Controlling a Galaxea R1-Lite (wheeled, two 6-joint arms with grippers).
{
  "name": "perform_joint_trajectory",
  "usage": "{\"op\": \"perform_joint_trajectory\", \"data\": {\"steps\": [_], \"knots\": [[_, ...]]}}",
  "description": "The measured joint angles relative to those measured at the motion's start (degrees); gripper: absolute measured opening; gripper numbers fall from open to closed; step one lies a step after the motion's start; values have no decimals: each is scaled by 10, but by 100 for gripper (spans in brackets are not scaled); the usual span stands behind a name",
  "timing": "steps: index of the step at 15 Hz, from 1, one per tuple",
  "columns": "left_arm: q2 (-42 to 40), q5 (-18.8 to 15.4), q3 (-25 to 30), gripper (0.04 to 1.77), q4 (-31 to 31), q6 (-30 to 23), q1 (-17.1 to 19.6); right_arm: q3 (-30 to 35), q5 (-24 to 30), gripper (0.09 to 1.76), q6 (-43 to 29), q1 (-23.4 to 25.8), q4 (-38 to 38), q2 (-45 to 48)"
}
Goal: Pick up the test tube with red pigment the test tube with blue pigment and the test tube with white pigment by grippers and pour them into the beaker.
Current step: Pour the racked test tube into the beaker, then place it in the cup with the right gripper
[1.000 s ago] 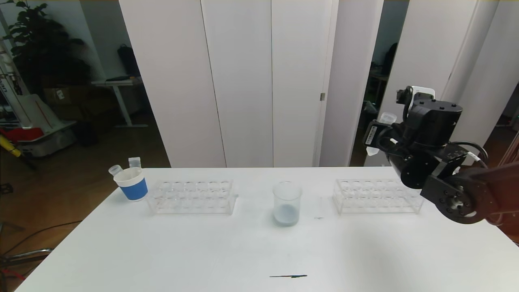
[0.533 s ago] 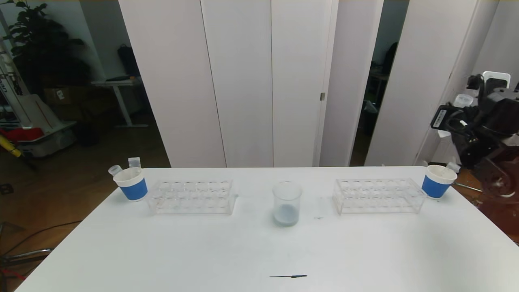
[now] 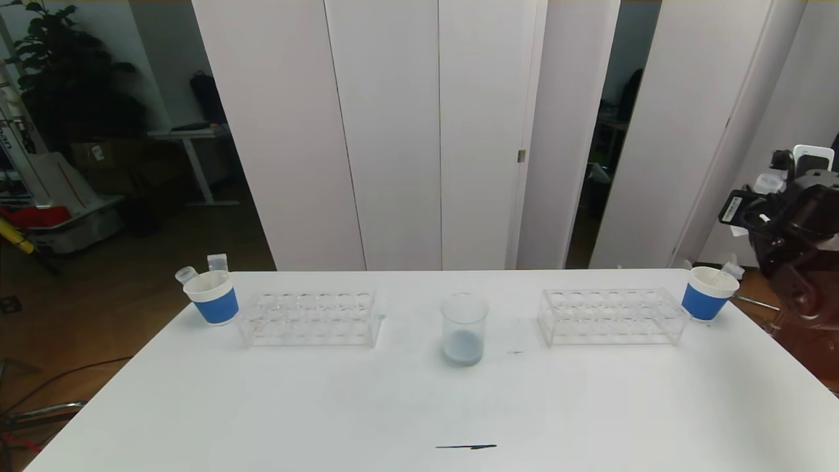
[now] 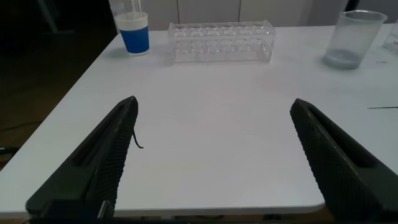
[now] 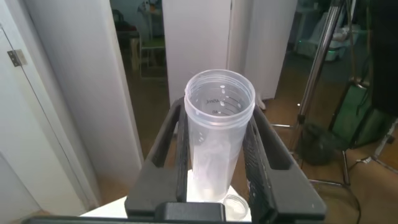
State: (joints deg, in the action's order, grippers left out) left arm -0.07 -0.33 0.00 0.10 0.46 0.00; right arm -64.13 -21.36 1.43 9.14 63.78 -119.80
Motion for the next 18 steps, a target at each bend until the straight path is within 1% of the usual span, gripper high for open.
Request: {"op": "perform_joint_trajectory", "data": {"steps": [2, 4, 8, 10, 18], "knots": [[0, 0, 0, 175, 0, 0, 0, 2, -1, 60, -18, 1, -1, -26], [0, 0, 0, 175, 0, 0, 0, 8, -3, 60, -21, 3, -1, -47], [0, 0, 0, 175, 0, 0, 0, 57, -4, 60, -25, 7, 6, -70], [0, 0, 0, 175, 0, 0, 0, 66, -4, 60, -34, 7, 14, -76], [0, 0, 0, 175, 0, 0, 0, 58, -3, 60, -26, 20, 11, -90]]}}
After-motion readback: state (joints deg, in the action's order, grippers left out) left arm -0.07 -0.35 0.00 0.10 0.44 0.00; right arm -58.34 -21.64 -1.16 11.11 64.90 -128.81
